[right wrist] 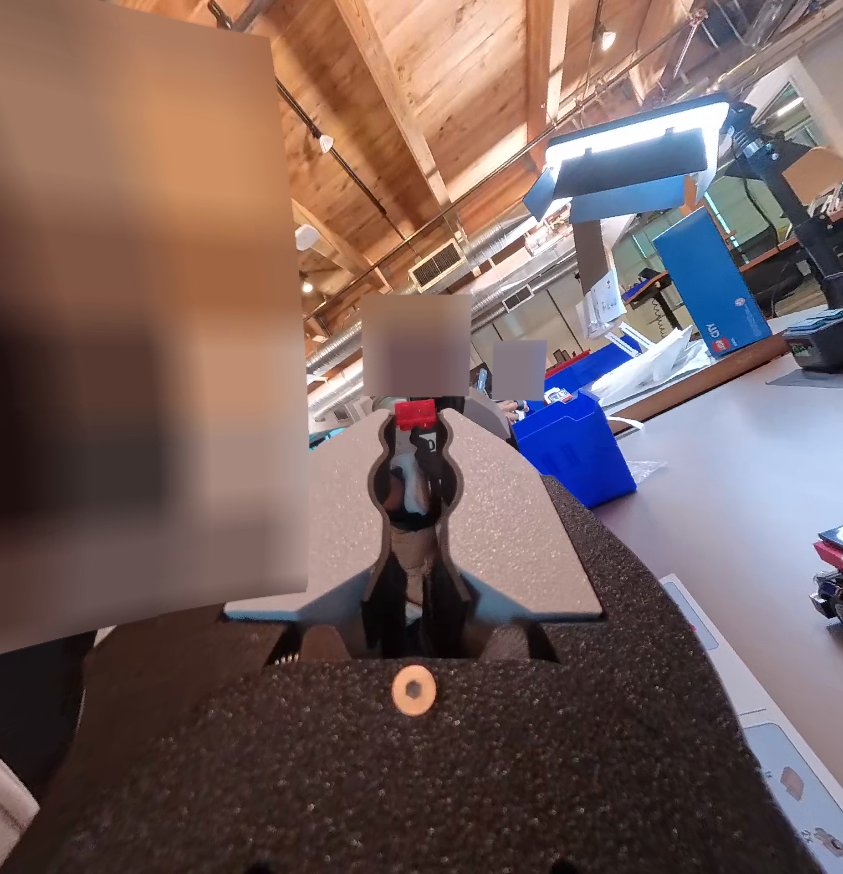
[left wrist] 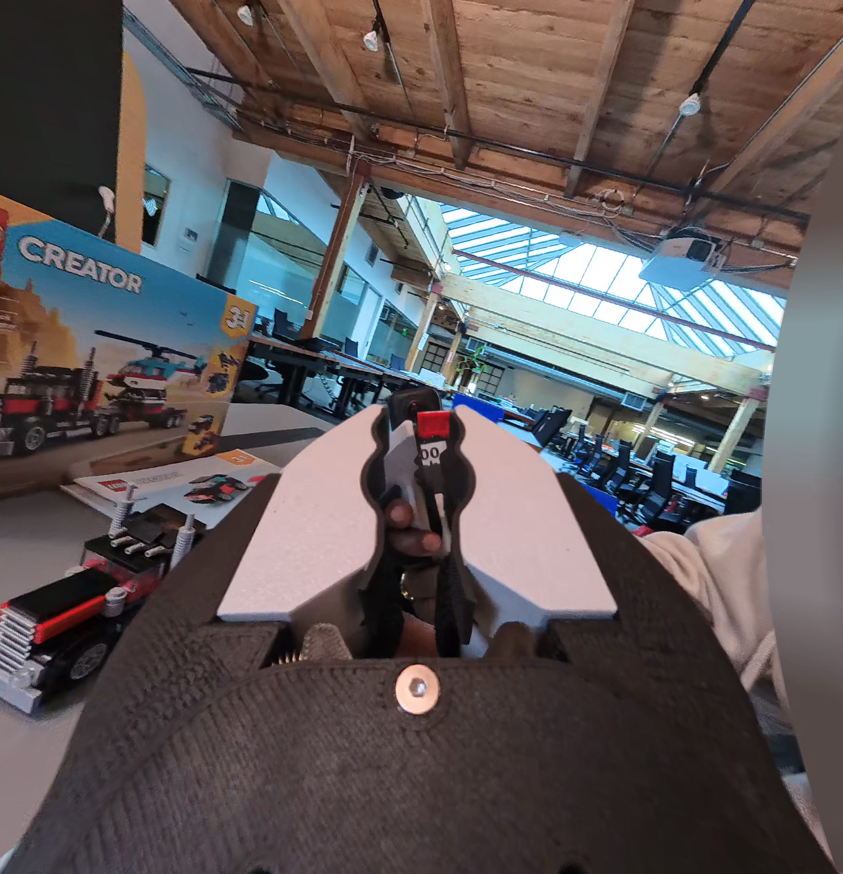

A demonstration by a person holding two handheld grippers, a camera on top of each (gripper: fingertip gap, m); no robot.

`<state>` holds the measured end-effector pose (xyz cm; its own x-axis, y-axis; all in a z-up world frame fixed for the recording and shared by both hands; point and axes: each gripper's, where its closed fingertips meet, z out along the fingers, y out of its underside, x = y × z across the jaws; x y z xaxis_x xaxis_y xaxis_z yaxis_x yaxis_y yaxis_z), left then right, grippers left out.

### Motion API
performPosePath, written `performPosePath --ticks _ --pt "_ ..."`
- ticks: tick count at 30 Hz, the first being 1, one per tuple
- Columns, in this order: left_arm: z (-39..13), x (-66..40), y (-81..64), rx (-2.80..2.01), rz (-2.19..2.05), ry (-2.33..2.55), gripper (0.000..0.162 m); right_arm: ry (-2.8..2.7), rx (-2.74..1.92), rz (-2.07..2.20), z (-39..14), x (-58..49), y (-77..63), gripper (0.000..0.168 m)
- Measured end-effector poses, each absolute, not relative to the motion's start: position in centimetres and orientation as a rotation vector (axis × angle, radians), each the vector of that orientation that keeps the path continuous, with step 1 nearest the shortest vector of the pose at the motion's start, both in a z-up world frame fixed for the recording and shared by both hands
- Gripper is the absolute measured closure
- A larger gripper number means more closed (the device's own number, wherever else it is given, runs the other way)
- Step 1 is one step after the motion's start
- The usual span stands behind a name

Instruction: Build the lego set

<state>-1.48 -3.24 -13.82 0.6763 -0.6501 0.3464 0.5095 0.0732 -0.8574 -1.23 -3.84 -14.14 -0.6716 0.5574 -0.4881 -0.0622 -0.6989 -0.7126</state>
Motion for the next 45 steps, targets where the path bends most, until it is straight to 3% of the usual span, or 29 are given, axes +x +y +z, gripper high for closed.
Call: performPosePath --ticks 13,20,32,45 --pt "-13.7 -0.3 -4.4 -1.232 -0.924 0.292 0.146 -1.120 -1.001 2.325 -14.4 -1.2 -5.0 0.149" --pt "-20.5 -2.4 -3.5 -1.674 0.002 0.865 0.145 -1.495 -1.434 1.908 -20.2 -2.1 -4.0 0.156" --pt "-23.2 -1.5 -3.1 -1.739 0.103 0.999 0.145 -1.487 -1.664 1.867 -22.9 -2.8 -3.9 0.162" --pt "-22.6 -1.3 -3.5 -1.667 0.102 1.019 0.145 -1.355 -1.716 2.189 -22.0 -2.2 -4.1 0.163"
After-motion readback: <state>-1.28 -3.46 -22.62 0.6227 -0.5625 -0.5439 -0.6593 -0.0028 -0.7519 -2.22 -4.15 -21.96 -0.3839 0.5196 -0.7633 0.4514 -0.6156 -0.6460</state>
